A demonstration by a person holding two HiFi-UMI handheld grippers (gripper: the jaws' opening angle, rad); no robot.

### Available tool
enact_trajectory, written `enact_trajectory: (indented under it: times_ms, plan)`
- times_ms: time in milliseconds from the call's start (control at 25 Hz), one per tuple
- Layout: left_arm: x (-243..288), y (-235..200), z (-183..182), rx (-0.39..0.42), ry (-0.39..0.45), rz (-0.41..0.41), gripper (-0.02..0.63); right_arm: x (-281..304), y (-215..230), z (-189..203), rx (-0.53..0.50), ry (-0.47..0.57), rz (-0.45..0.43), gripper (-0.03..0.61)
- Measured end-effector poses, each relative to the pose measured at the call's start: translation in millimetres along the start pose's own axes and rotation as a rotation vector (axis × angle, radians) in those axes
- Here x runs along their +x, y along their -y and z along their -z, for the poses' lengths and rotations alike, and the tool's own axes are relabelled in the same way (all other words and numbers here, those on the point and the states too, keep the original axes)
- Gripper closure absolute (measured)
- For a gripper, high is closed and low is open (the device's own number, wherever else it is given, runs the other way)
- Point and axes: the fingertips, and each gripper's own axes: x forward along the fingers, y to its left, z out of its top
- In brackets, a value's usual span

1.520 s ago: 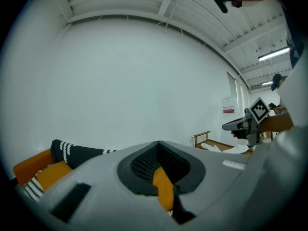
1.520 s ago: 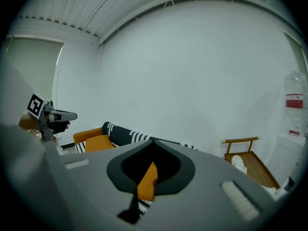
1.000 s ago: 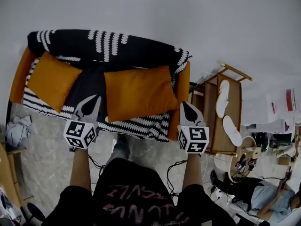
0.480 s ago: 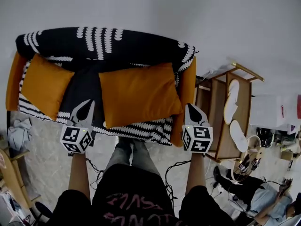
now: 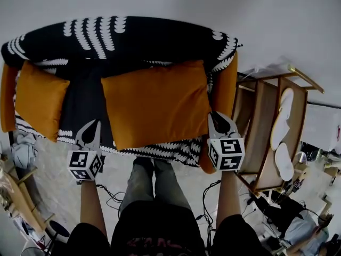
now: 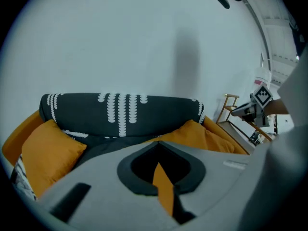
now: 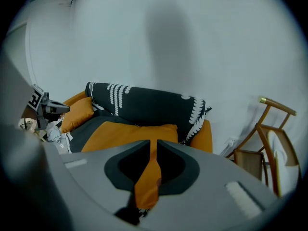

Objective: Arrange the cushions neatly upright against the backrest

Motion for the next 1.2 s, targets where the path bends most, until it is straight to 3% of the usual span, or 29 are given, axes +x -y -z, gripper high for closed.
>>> enact_trajectory:
  times_ms: [200, 480, 680, 1040, 1200]
  plan:
    - [53, -11, 39, -0.071, -0.082, 0.016, 0.607, 51, 10, 24, -0.002, -0.068, -0.039, 0.460]
    - [119, -23, 95, -0.150, -0.186, 0.044, 0.401, 117, 35, 55, 0.043, -0.137, -0.049, 0.291]
    - [151, -43, 132, -0.214, -0.234, 0.031, 0.309, 155, 40, 80, 0.028, -0.221, -0.084, 0.225]
    - [180, -54, 161, -0.163, -0.278, -0.014, 0.291, 196, 39, 117, 0.045, -0.306, -0.095, 0.210]
    - [175, -60, 163, -0.165, -0.269, -0.056, 0.243, 201, 39, 123, 0.062, -0.328, -0.105, 0.207]
